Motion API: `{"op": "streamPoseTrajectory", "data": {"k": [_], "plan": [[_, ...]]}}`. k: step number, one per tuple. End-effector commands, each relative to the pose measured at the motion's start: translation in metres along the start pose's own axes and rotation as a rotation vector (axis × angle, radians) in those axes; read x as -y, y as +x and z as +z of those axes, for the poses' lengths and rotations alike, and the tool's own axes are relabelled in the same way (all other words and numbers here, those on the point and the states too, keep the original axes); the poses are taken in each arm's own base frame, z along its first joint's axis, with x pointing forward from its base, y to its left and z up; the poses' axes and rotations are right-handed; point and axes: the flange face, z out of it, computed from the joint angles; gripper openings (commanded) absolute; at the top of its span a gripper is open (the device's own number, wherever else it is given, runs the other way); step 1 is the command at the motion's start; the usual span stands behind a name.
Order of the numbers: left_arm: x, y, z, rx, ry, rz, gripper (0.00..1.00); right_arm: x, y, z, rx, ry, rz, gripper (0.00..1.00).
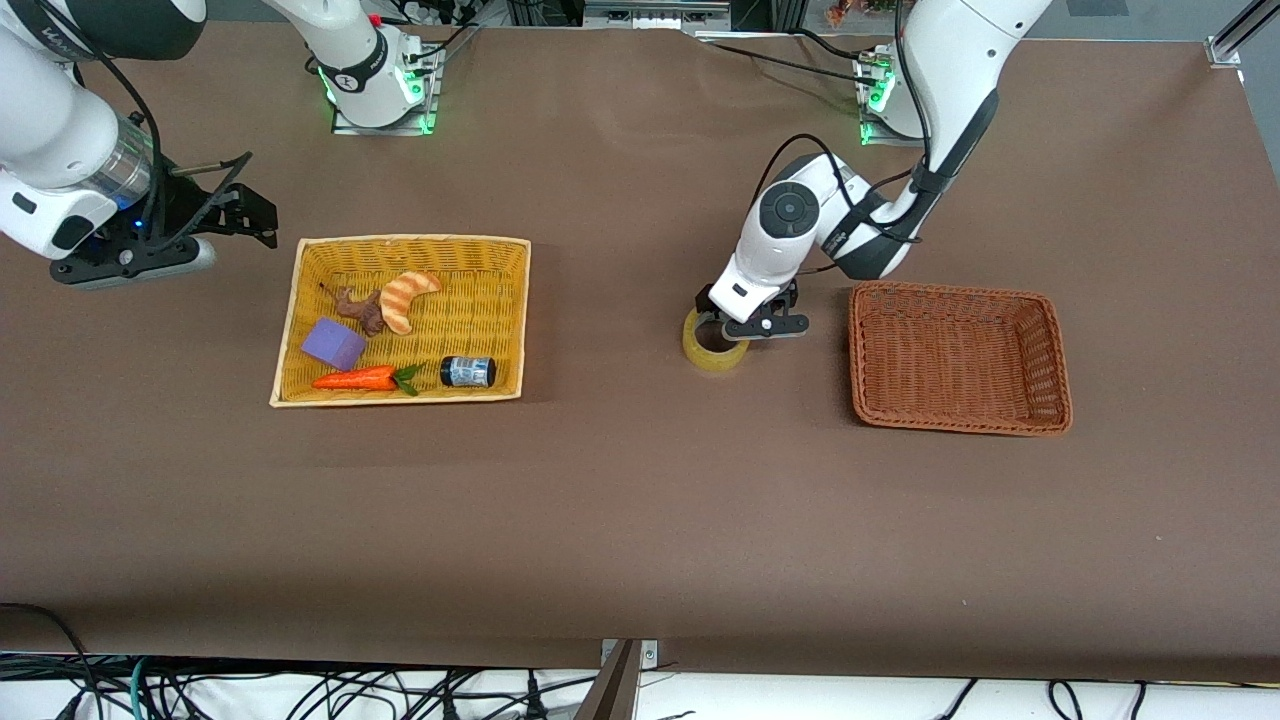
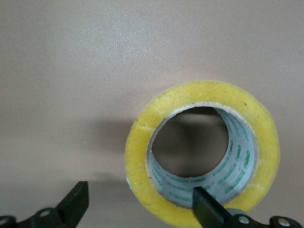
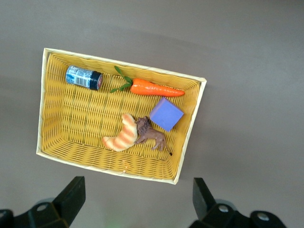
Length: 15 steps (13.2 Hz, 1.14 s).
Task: Transfer tape with both arms
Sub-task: 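Set the tape on the table with the right gripper and withdraw it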
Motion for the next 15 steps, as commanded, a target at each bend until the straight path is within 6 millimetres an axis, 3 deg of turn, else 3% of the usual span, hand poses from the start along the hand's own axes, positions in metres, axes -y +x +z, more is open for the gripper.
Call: {"op": "streamPoseTrajectory", "data": {"k": [1, 2, 4, 5, 10, 12, 14, 15], "plan": [[-0.003, 0.007, 0.013, -0.007, 0.008, -0.041, 0.48, -0.002, -0.009, -0.002, 0.012, 0.02, -0.005, 1.0], [0.002, 0.013, 0.016, -0.007, 0.009, -0.064, 0.51, -0.003, -0.009, -0.001, 0.012, 0.02, -0.002, 1.0], [0.014, 0.034, 0.013, -0.017, 0.001, -0.091, 0.76, -0.004, -0.009, -0.003, 0.009, 0.02, -0.004, 1.0], [0.017, 0.047, 0.005, -0.029, -0.01, -0.116, 0.77, -0.004, -0.009, -0.003, 0.008, 0.02, -0.004, 1.0], [0.012, 0.068, -0.018, 0.012, -0.045, -0.198, 0.94, -0.012, -0.009, -0.009, -0.003, 0.019, 0.012, 1.0], [0.012, 0.072, -0.022, 0.023, -0.049, -0.165, 0.9, -0.011, -0.007, -0.015, -0.015, 0.017, 0.017, 1.0], [0.013, 0.072, -0.017, 0.03, -0.044, -0.159, 0.67, -0.011, -0.008, -0.016, -0.016, 0.017, 0.017, 1.0], [0.013, 0.071, -0.014, 0.033, -0.041, -0.155, 0.49, -0.011, -0.008, -0.015, -0.013, 0.019, 0.018, 1.0]]}}
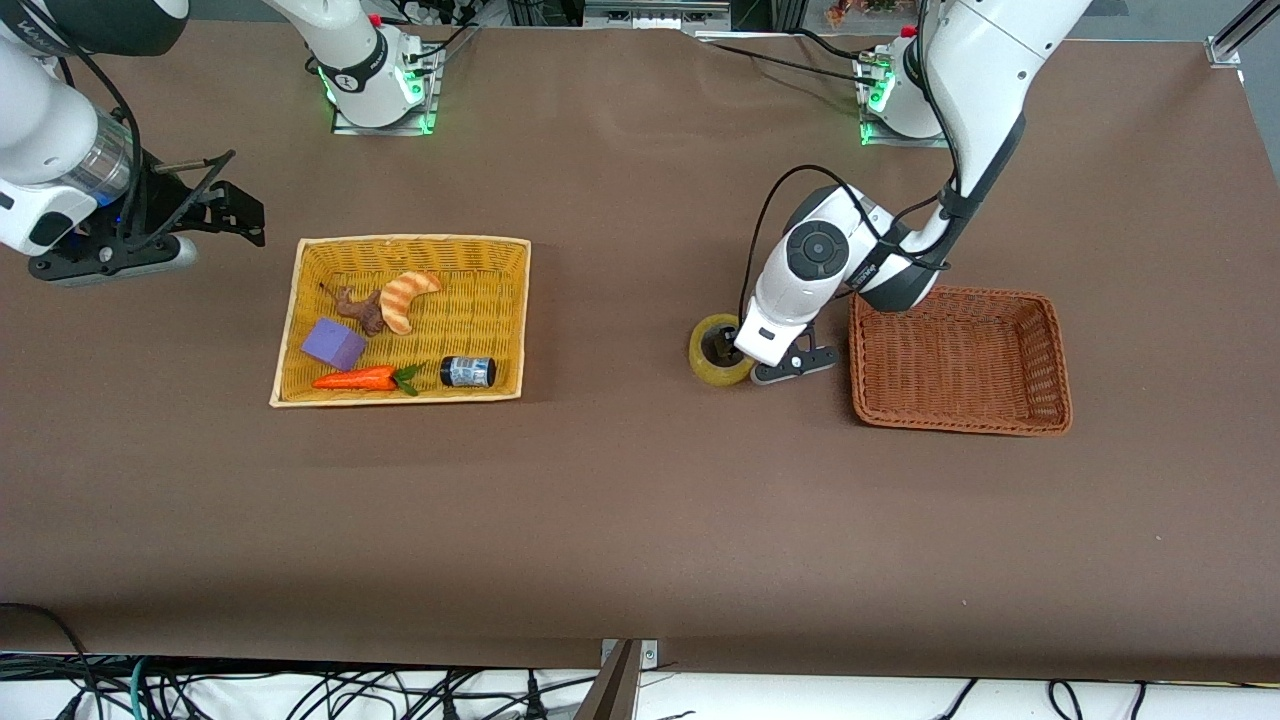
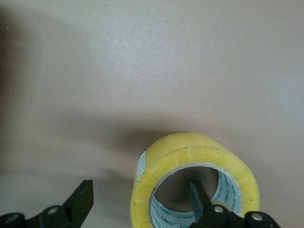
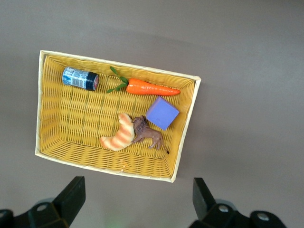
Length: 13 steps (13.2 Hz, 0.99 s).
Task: Transfer tape with both arms
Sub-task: 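Grasp the tape roll with the left gripper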
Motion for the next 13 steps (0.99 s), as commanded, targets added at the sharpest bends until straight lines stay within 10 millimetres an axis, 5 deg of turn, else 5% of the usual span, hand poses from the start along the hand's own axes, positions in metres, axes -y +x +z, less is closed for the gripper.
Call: {"op": "streamPoseTrajectory", "data": {"k": [1, 2, 4, 5, 9, 13], "plan": [[-0.005, 0.003, 0.009, 0.026, 0.003, 0.03, 0.45, 0.001, -0.007, -0.006, 0.013, 0.017, 0.002, 1.0], [-0.004, 0.002, 0.013, 0.031, 0.004, 0.031, 0.44, 0.0, -0.009, -0.007, 0.02, 0.018, 0.004, 1.0], [-0.004, 0.002, 0.017, 0.033, 0.003, 0.032, 0.09, 0.001, -0.009, -0.006, 0.023, 0.02, 0.005, 1.0], [-0.004, 0.002, 0.017, 0.033, 0.003, 0.032, 0.0, 0.001, -0.009, -0.006, 0.023, 0.02, 0.005, 1.0], [-0.004, 0.016, -0.005, 0.02, -0.007, 0.012, 0.0, -0.003, -0.008, -0.014, 0.005, 0.018, 0.001, 1.0], [0.008, 0.033, -0.094, 0.081, 0.13, 0.208, 0.0, -0.021, -0.009, -0.023, -0.014, 0.019, 0.024, 1.0]]}}
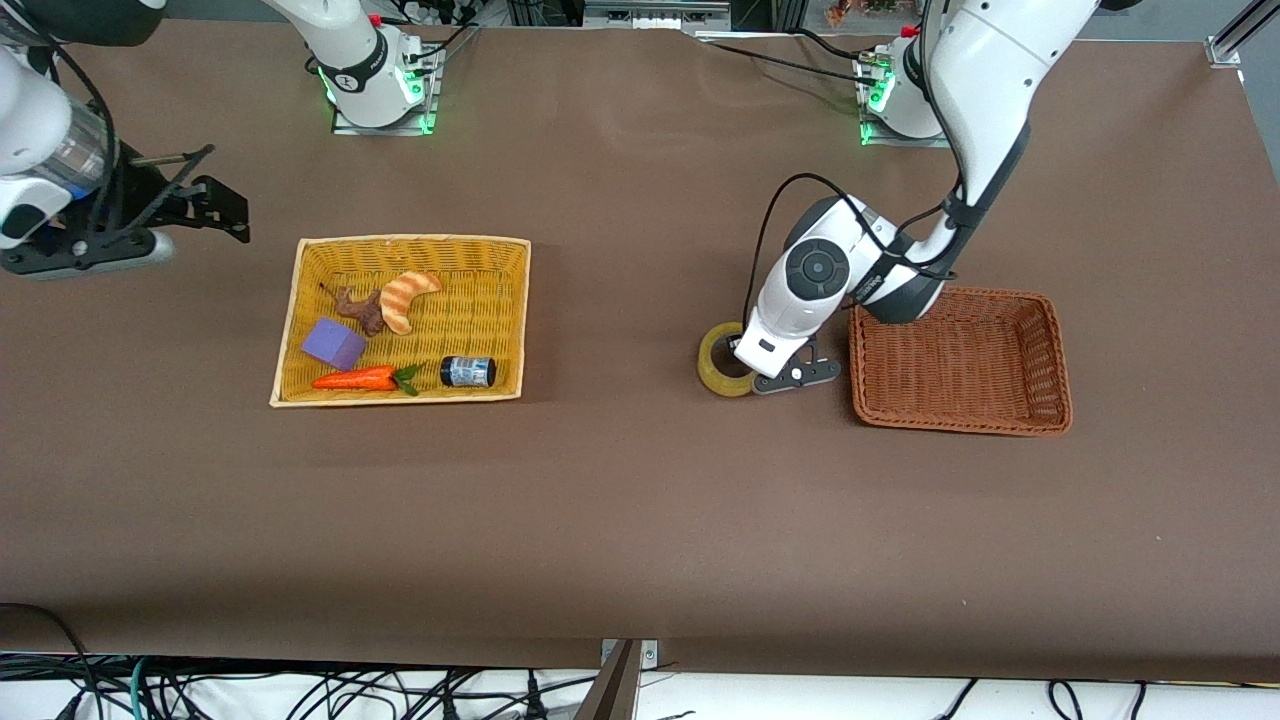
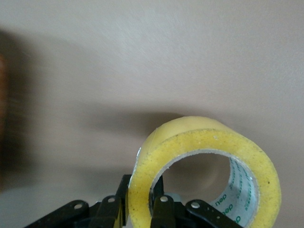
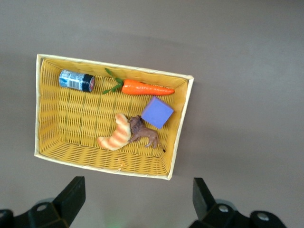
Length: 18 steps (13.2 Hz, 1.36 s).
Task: Transfer tape with both arms
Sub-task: 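Grasp the tape roll with the left gripper, then carry the tape into the brown basket with the left gripper and release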
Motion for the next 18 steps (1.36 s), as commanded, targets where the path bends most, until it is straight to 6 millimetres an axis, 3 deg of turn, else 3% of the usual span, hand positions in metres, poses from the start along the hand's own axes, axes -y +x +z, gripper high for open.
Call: {"op": "streamPoseTrajectory", "data": {"k": [1, 3, 5, 7, 9, 12, 15, 18], "plan": [[0.029, 0.005, -0.084, 0.034, 0.04, 0.132, 0.0, -0.003, -0.005, -0.01, -0.005, 0.015, -0.005, 1.0], [0.082, 0.025, -0.121, 0.044, 0.036, 0.234, 0.0, -0.004, -0.005, -0.01, -0.007, 0.013, -0.005, 1.0], [0.145, 0.048, -0.133, 0.058, 0.054, 0.346, 0.0, -0.005, -0.005, -0.01, -0.007, 0.01, -0.002, 1.0], [0.203, 0.067, -0.129, 0.073, 0.067, 0.414, 0.0, -0.004, -0.005, -0.01, -0.007, 0.013, -0.002, 1.0], [0.238, 0.075, -0.115, 0.086, 0.072, 0.427, 0.0, -0.004, -0.005, -0.01, -0.007, 0.013, -0.002, 1.0], [0.284, 0.082, -0.087, 0.052, 0.073, 0.5, 0.0, -0.004, -0.005, -0.01, -0.007, 0.011, -0.004, 1.0], [0.306, 0.073, -0.043, -0.007, 0.071, 0.523, 0.0, -0.004, -0.005, -0.01, -0.007, 0.013, -0.003, 1.0], [0.309, 0.075, -0.021, -0.04, 0.074, 0.521, 0.0, -0.004, -0.005, -0.01, -0.007, 0.013, -0.003, 1.0]]}}
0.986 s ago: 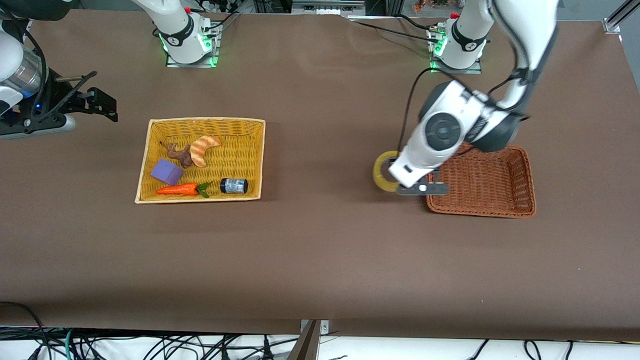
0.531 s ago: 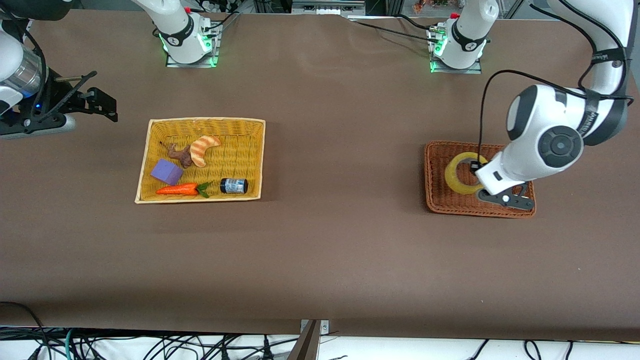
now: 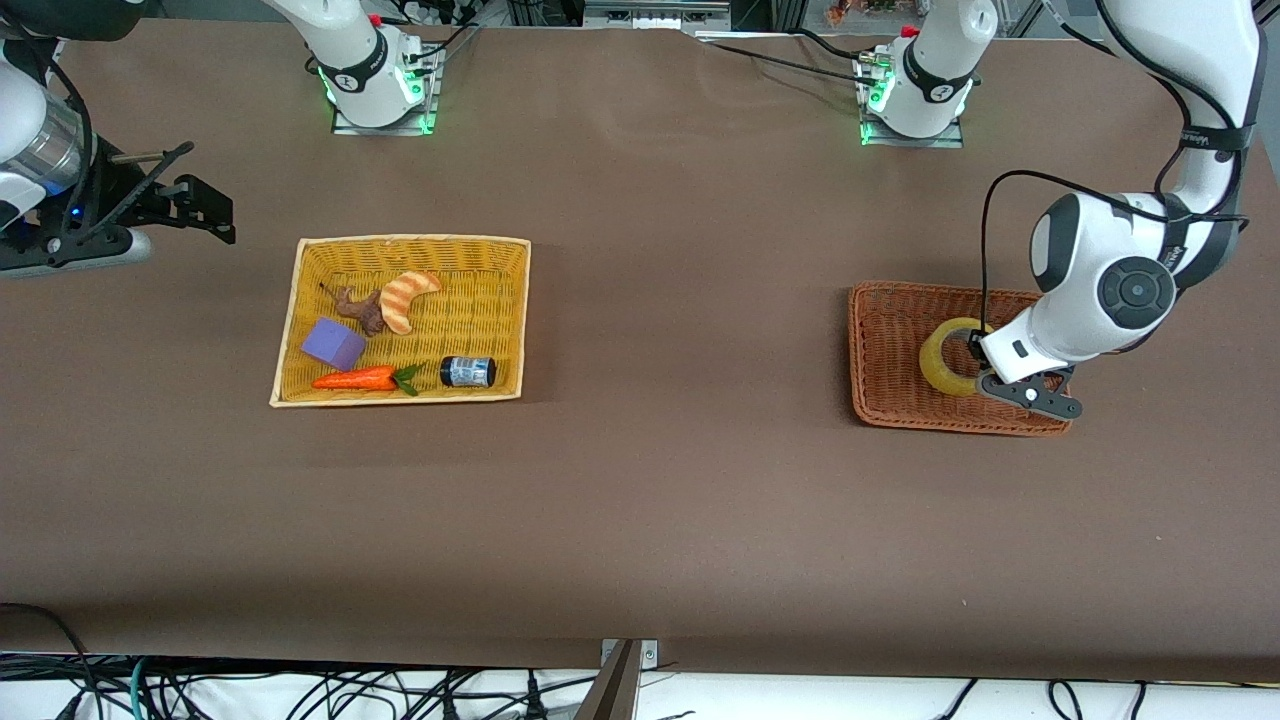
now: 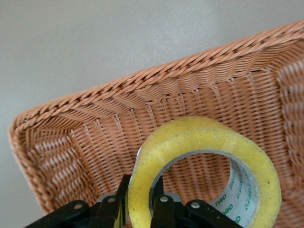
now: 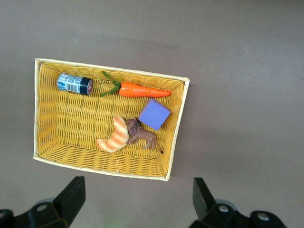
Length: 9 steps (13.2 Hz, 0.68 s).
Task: Transfer tape with both arms
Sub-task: 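Carry the tape into the brown basket with the left gripper and release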
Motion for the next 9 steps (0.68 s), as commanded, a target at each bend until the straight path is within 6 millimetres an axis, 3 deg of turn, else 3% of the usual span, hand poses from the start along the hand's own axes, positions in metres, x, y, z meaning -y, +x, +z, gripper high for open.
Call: {"op": "streamPoseTrajectory", "data": {"k": [1, 6, 7, 8, 9], "plan": [[0.0, 0.001, 0.005, -0.032, -0.011, 0.016, 0.0, 0.0, -0.005, -0.007, 0.0, 0.011, -0.009, 1.0], [0.013, 0.009, 0.03, -0.066, 0.002, -0.004, 0.0, -0.001, -0.005, -0.008, -0.002, 0.011, -0.008, 1.0], [0.014, 0.012, 0.031, -0.072, 0.005, -0.005, 0.15, 0.0, -0.005, -0.008, -0.002, 0.011, -0.009, 1.0], [0.016, 0.016, 0.029, -0.077, 0.007, -0.008, 0.4, -0.001, -0.005, -0.008, -0.002, 0.011, -0.008, 1.0], [0.015, 0.017, 0.028, -0.079, 0.006, -0.017, 0.48, 0.0, -0.005, -0.008, -0.002, 0.011, -0.009, 1.0]]}}
